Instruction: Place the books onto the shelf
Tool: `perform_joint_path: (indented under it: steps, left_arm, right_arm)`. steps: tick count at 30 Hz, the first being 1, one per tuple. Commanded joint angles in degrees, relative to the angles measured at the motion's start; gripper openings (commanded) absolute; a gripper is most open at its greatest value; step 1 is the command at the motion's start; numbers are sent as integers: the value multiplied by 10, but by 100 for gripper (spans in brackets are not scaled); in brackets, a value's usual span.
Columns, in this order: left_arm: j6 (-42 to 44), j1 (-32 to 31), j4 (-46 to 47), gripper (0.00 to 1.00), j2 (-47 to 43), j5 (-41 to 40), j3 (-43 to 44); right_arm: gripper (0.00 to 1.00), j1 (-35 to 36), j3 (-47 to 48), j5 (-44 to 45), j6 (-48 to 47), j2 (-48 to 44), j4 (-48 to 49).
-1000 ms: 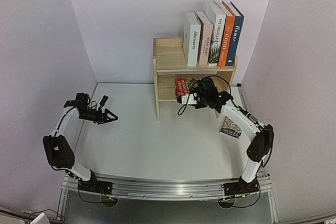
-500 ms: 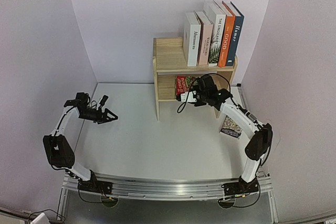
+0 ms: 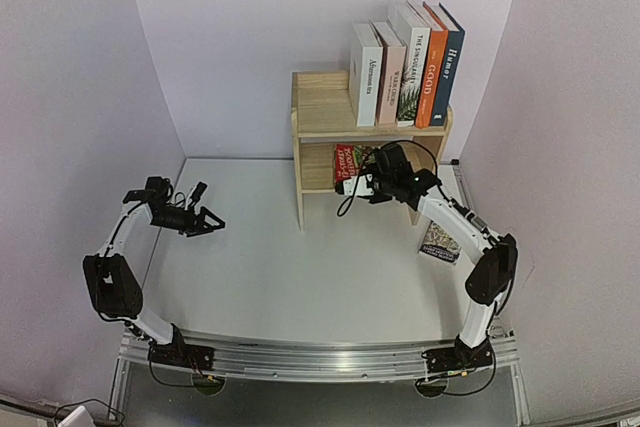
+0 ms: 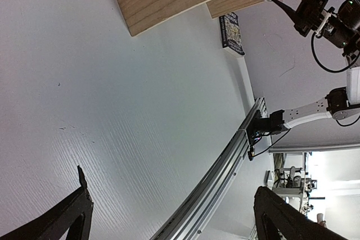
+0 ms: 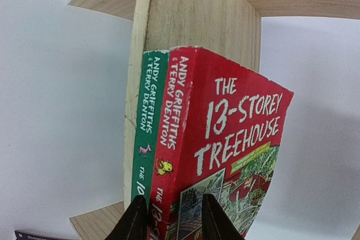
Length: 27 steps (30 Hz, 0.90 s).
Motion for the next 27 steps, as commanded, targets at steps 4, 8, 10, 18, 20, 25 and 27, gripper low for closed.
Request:
perform_joint_path:
  steps: [4,8,10,18,20,25,27]
  left_arm:
    - [17,-1,-10,100,-3,15,24]
    - [17,-1,-10,100,-6,15,23]
    - [17,-1,-11,100,-6,15,23]
    - [18,-1,-14,100,-4,16,26]
    - [18,-1,-14,100,-6,16,25]
    - [18,-1,-13,100,-7,17,24]
    - [19,-1,-12,100,-8,17,23]
  right_arm:
    - [31,-1,39,-11,-13,19,13]
    - [27,-2,39,-5,-27,20,12]
    - [27,-2,39,-4,-32,21,12]
    - [25,-3,36,-5,-52,18,7]
    - [31,-3,30,-2,-49,13,7]
    - [42,-3,17,6,-25,-7,7]
    - [43,-4,8,11,-14,-20,7]
